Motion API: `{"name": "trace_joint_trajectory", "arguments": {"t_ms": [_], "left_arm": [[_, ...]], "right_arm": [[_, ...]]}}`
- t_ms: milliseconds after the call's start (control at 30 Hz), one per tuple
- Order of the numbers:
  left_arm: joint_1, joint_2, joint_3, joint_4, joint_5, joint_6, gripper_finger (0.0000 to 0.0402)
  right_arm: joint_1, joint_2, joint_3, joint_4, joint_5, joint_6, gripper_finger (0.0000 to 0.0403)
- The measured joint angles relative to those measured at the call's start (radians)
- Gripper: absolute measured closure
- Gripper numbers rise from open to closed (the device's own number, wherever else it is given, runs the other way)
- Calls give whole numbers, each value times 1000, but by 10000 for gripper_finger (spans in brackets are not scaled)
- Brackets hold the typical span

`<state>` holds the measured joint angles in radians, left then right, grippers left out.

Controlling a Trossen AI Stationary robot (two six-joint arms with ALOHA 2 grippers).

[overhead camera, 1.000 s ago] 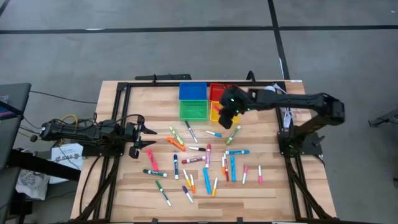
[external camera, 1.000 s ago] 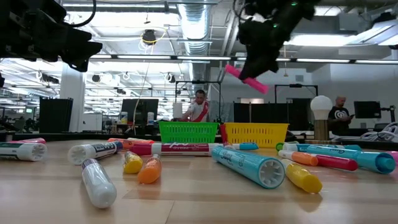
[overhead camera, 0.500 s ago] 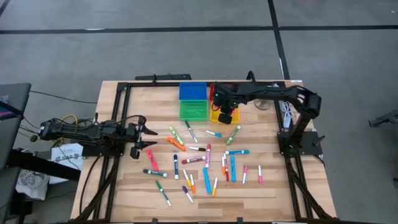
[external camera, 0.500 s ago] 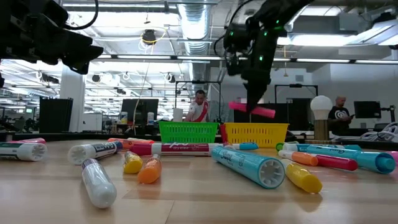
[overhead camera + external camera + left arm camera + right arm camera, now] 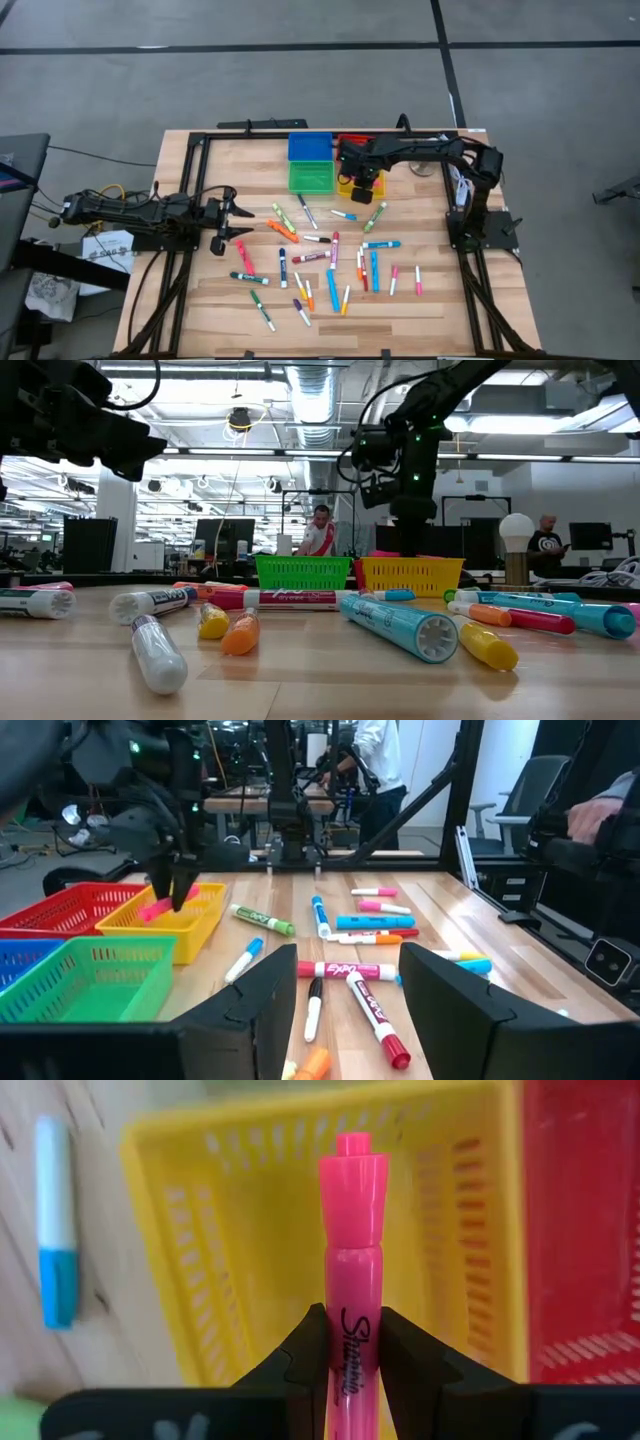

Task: Pick & Place Markers
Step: Put the right large pink highlighter pen into the yellow bin, then put the right large blue highlighter pen into the yellow bin

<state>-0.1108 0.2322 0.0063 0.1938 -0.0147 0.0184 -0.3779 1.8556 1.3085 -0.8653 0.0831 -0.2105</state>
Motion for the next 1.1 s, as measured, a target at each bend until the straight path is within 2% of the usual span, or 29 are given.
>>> {"name": "trace_joint_trajectory", "arguments": {"t_ms": [333,633,767,1100], "left_arm": [[0,9,0,3,0,0,224],[0,11,0,9,0,0,224],[0,11,0,9,0,0,224],[0,11,0,9,0,0,224]], "right_arm": [[0,15,1,5,3,0,336],[0,15,1,9,3,1,279],[0,15,1,9,4,1,267],[3,15,49,5,5,30,281]]}}
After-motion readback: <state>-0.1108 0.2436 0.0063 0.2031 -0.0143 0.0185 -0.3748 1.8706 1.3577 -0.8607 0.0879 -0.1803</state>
